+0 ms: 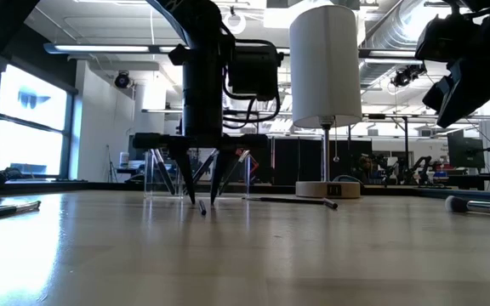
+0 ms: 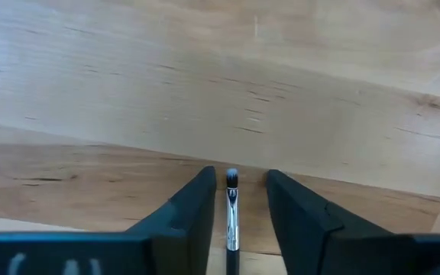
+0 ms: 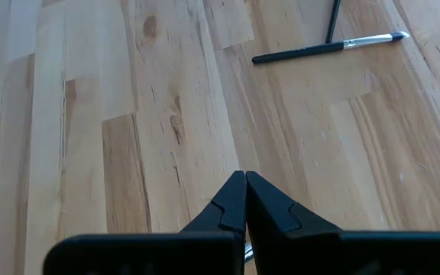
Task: Put items in baskets/containers
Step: Put the black eyeshadow brush into the transparent organizer
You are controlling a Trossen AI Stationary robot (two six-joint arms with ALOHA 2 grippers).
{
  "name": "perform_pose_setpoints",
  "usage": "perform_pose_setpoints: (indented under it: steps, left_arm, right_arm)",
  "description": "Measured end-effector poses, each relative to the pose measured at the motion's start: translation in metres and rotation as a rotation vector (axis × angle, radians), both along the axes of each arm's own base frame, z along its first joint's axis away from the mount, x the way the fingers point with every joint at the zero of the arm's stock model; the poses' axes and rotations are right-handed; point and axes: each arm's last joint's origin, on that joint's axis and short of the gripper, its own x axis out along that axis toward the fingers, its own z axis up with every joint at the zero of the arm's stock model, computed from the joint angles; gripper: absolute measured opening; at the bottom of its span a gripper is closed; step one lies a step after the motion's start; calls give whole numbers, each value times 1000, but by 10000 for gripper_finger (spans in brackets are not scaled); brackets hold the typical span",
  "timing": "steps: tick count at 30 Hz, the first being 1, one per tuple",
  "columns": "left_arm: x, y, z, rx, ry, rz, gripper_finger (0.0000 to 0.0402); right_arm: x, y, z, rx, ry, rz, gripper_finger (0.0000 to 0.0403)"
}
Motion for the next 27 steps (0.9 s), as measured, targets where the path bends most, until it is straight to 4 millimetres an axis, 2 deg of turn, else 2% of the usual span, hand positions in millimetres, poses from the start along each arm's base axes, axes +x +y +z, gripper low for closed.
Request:
perform_pose_setpoints:
  steps: [7, 12, 16, 19, 23, 27]
  left_arm:
    - [0, 0, 0, 46, 9, -22, 10]
    - [-1, 1, 0, 82, 20, -131, 5]
    - [0, 1, 0, 99, 34, -380, 3]
    - [2, 1, 0, 93, 15, -473, 2]
    - [15, -3, 4, 153, -81, -570, 1]
    - [30, -17, 17, 330, -152, -650, 0]
  right_arm:
    - [0, 0, 0, 0, 0, 1, 0]
    - [0, 0, 0, 0, 0, 1, 0]
    - [0, 0, 0, 0, 0, 1, 0]
    - [0, 0, 0, -9, -1, 11, 0]
    - [0, 0, 0, -19, -3, 4, 0]
    - [0, 0, 0, -19, -3, 4, 0]
